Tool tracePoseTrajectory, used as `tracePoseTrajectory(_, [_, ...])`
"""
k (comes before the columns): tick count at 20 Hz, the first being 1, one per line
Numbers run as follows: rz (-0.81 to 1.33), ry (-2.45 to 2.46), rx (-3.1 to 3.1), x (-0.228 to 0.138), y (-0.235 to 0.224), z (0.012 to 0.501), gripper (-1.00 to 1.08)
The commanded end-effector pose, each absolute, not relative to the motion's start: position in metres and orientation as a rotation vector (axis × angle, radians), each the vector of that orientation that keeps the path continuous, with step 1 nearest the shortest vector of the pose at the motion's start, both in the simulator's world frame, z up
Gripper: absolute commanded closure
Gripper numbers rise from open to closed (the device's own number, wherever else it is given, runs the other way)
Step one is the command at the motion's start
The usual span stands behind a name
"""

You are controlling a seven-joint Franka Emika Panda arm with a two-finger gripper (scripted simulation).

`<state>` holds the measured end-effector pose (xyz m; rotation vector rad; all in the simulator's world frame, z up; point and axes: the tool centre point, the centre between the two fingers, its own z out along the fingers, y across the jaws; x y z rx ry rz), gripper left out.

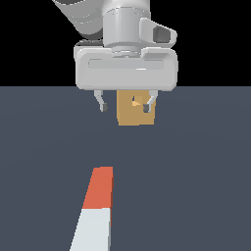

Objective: Insert the peg into the horizontal hole in a box.

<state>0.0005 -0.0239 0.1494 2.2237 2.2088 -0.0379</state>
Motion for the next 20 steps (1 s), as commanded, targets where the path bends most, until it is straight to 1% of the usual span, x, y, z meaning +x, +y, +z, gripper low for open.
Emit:
tracePoseTrajectory(1, [-0.038, 2.209, 2.224, 0.001, -0.024, 0.149, -0.92])
tracePoseTrajectory(5, [-0.037, 2.211, 2.222, -0.001, -0.029, 0.148, -0.92])
tracePoseTrajectory(10, [-0.033, 2.218, 2.216, -0.006, -0.049, 0.14, -0.92])
tracePoseTrajectory(15, [-0.027, 2.23, 2.205, -0.015, -0.084, 0.126, -0.92])
tracePoseTrajectory(20, [-0.018, 2.247, 2.189, -0.025, -0.133, 0.106, -0.92])
